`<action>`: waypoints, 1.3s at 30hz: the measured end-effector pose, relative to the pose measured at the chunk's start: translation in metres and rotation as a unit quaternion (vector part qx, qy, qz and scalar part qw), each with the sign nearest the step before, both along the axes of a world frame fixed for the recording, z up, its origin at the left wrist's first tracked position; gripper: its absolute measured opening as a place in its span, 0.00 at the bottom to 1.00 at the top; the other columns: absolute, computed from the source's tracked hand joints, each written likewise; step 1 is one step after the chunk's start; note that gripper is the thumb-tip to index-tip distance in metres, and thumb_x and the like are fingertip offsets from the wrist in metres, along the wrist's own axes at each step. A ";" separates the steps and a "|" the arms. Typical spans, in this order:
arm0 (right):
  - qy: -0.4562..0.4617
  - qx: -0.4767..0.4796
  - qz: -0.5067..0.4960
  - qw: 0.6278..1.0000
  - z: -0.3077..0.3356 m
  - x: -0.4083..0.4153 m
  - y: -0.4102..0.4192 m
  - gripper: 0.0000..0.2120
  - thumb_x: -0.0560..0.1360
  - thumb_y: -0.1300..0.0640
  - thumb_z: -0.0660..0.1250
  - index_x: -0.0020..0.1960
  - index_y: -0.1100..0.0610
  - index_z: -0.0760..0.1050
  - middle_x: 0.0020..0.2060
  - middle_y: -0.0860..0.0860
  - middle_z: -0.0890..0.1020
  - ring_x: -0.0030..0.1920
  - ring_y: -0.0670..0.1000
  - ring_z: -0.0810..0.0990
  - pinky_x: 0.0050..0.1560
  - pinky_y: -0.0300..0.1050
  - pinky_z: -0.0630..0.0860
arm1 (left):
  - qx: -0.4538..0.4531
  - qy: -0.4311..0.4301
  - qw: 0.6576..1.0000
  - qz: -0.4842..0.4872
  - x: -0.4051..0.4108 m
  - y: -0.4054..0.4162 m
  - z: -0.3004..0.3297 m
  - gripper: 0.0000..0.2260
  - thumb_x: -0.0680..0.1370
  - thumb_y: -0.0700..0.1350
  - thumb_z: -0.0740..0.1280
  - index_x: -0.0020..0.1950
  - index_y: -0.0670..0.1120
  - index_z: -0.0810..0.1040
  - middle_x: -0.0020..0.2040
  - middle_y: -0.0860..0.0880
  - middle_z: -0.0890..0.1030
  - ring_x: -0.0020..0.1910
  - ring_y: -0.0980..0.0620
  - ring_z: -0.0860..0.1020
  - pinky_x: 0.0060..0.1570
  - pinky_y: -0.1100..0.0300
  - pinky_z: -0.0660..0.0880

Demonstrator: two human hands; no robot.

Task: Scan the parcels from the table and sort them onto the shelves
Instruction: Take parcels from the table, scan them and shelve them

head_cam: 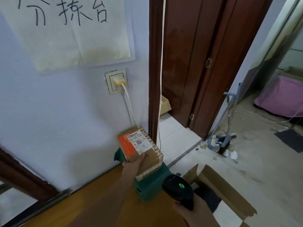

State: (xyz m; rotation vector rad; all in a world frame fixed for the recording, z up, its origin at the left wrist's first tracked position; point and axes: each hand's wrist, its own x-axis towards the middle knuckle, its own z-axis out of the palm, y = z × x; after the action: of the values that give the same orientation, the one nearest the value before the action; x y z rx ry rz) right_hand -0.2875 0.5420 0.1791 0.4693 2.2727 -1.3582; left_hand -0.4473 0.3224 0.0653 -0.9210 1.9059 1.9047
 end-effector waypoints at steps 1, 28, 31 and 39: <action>-0.005 0.008 -0.003 1.000 -0.003 -0.004 0.000 0.21 0.68 0.51 0.76 0.58 0.41 0.74 0.51 0.44 0.83 0.55 0.45 0.80 0.66 0.42 0.71 | -0.012 0.001 1.000 -0.001 0.000 0.002 0.000 0.69 0.52 0.74 0.80 0.81 0.43 0.53 0.70 0.40 0.76 0.66 0.38 0.79 0.68 0.38 0.76; 0.032 0.069 -0.041 0.996 0.013 -0.002 -0.026 0.08 0.74 0.59 0.72 0.50 0.51 0.75 0.42 0.55 0.83 0.48 0.54 0.81 0.54 0.44 0.76 | 0.014 0.146 0.988 -0.042 0.094 0.000 -0.010 0.48 0.66 0.52 0.83 0.77 0.63 0.56 0.65 0.52 0.81 0.60 0.50 0.83 0.55 0.47 0.85; 0.099 0.057 0.004 0.993 0.023 0.012 -0.036 0.09 0.76 0.59 0.70 0.49 0.47 0.72 0.42 0.44 0.81 0.42 0.37 0.80 0.45 0.27 0.75 | -0.010 0.161 0.985 -0.065 0.113 -0.015 -0.012 0.53 0.62 0.60 0.86 0.78 0.64 0.55 0.65 0.55 0.80 0.60 0.52 0.84 0.54 0.49 0.85; 0.135 0.016 -0.028 0.990 0.036 0.029 -0.077 0.11 0.76 0.61 0.71 0.49 0.49 0.71 0.37 0.54 0.81 0.41 0.49 0.80 0.38 0.36 0.70 | -0.042 0.193 0.977 -0.085 0.166 -0.039 -0.004 0.45 0.71 0.36 0.81 0.78 0.51 0.58 0.62 0.56 0.80 0.53 0.67 0.84 0.42 0.66 0.82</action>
State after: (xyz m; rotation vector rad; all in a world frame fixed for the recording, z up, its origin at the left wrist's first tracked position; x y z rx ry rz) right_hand -0.2588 0.4652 0.2152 0.3809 2.5167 -1.4938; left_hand -0.2816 0.2830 0.0614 -0.4072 2.2123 2.0227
